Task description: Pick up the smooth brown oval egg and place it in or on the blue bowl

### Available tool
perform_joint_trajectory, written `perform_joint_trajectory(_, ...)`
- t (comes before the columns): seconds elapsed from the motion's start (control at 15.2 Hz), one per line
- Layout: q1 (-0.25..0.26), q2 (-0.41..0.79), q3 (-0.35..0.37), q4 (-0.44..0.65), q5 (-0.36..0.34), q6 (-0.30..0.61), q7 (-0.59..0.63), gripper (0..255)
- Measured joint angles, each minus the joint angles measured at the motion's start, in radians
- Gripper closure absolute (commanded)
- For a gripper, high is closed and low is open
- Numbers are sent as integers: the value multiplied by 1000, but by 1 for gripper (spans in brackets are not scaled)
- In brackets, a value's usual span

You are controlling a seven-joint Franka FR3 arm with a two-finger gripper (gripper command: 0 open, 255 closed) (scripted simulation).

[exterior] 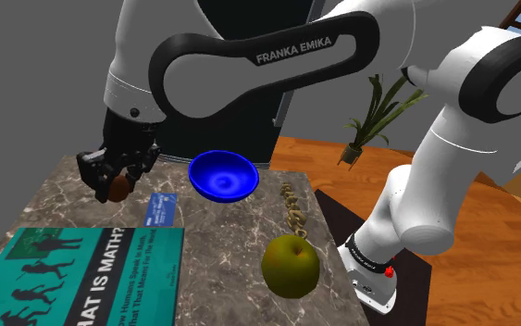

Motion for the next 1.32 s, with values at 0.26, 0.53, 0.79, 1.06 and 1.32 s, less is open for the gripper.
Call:
perform_joint_trajectory(0.26,-2,-17,0,31,1,-46,8,255)
perform_joint_trajectory(0.53,-3,-31,0,69,0,-98,16,255)
perform_joint_trajectory(0.79,-5,-39,-1,112,-2,-147,23,255)
perform_joint_trajectory(1.06,-6,-41,-2,159,-5,-196,32,255)
perform_joint_trajectory(1.32,-22,-95,-9,131,19,-223,10,255)
